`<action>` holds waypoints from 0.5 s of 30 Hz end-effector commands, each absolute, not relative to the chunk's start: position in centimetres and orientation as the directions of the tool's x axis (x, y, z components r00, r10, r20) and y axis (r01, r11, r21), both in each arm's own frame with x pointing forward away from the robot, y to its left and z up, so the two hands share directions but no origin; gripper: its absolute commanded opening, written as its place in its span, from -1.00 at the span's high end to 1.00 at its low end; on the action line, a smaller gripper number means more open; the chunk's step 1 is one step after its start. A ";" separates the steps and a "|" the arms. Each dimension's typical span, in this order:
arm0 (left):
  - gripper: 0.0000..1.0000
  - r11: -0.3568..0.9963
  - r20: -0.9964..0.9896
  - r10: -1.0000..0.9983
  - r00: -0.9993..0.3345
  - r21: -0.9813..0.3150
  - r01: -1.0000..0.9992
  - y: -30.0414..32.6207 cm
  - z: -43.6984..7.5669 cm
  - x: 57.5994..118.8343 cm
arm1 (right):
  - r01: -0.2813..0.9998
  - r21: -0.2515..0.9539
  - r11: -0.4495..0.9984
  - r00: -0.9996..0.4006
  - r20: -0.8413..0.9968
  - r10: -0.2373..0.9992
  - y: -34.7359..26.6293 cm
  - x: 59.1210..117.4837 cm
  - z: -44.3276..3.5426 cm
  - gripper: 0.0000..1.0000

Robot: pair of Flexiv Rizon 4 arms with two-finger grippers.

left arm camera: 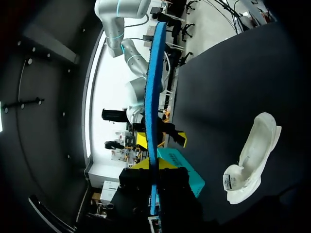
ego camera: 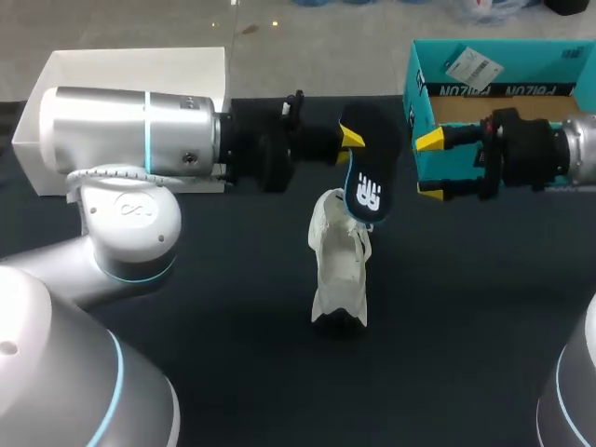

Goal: Take the shoe out of the shoebox, open the shoe tongue, remove and reinsert the insole, then place the shoe into the shoebox

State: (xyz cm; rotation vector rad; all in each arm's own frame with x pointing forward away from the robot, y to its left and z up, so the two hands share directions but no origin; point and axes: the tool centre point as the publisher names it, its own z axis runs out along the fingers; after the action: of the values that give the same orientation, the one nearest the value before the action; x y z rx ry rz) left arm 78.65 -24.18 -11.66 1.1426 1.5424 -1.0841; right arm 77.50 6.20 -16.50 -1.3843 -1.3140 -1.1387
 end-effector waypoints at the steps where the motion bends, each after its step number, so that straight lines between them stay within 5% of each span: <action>1: 1.00 0.191 -0.965 0.180 -0.191 -0.156 0.969 -22.9 -11.5 78.1 | 0.999 0.021 -0.032 -0.013 0.973 0.230 2.9 75.8 -16.1 -1.00; 6: 1.00 0.192 -0.956 0.165 -0.241 -0.208 0.959 -22.5 -11.6 77.6 | 0.997 0.076 0.028 -0.081 0.936 0.341 0.8 75.2 -16.5 -1.00; 15: 1.00 0.212 -0.950 0.031 -0.311 -0.298 0.931 -22.4 -9.5 77.1 | 0.997 0.076 0.028 -0.081 0.936 0.341 0.8 75.2 -16.5 -1.00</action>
State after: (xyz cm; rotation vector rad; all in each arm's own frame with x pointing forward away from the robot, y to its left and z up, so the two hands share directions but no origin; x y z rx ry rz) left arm 77.68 -22.32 -9.03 0.9524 1.5833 -1.2437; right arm 75.31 0.66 -16.54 -1.4066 -1.5306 -1.0732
